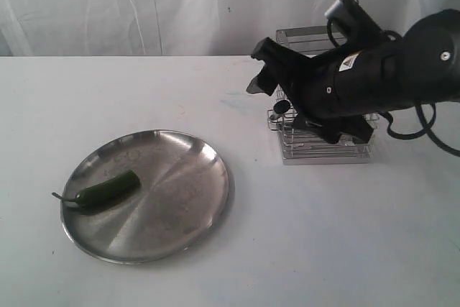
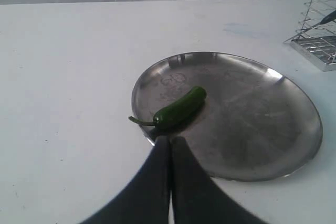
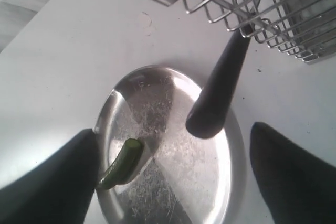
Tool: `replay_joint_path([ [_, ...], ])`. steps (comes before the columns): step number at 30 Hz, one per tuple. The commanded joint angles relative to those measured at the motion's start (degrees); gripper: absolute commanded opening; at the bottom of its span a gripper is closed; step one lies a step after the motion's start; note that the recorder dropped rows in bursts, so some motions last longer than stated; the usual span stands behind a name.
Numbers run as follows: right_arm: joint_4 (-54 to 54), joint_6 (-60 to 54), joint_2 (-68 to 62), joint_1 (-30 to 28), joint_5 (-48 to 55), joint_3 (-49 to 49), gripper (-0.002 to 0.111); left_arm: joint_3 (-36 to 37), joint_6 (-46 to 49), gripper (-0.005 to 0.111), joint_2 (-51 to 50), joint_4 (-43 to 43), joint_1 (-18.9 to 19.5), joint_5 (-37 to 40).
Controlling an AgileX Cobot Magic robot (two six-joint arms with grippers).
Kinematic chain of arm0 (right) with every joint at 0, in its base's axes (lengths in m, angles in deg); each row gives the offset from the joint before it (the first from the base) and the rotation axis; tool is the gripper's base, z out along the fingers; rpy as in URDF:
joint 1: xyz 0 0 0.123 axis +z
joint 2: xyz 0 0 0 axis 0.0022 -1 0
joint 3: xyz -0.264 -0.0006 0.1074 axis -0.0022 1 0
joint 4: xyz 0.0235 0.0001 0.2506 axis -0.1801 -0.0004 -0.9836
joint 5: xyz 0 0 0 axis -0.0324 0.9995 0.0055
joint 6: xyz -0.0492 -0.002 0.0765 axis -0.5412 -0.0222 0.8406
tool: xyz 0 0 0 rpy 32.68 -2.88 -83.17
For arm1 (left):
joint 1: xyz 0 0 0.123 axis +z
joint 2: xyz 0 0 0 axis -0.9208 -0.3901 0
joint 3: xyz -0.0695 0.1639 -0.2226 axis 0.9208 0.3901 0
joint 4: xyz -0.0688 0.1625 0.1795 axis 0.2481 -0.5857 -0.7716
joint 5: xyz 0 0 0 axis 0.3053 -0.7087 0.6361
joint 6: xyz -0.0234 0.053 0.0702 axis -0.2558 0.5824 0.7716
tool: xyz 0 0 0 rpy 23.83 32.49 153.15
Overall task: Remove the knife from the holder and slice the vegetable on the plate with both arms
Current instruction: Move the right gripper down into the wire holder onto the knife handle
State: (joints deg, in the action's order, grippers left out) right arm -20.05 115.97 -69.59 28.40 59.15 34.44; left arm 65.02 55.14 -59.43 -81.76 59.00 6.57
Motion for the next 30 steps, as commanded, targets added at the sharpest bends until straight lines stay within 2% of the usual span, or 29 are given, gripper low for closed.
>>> replay_joint_path([
  [1,2.08,0.2,-2.34,0.1,-0.94,-1.54,0.071,0.36,-0.48,0.0,0.3,0.25,-0.12,0.23],
  [9,4.9,0.2,-5.68,-0.01,-1.47,-2.39,0.071,0.36,-0.48,0.0,0.3,0.25,-0.12,0.23],
  [15,4.9,2.57,-6.74,-1.15,-2.93,-2.39,0.057,0.36,-0.48,0.0,0.3,0.25,-0.12,0.23],
  [23,5.12,2.88,-6.74,-3.01,-3.27,-2.39,0.054,0.36,-0.48,0.0,0.3,0.25,-0.12,0.23],
  [30,5.12,2.88,-6.74,-3.01,-3.32,-2.39,0.04,0.36,-0.48,0.0,0.3,0.25,-0.12,0.23],
])
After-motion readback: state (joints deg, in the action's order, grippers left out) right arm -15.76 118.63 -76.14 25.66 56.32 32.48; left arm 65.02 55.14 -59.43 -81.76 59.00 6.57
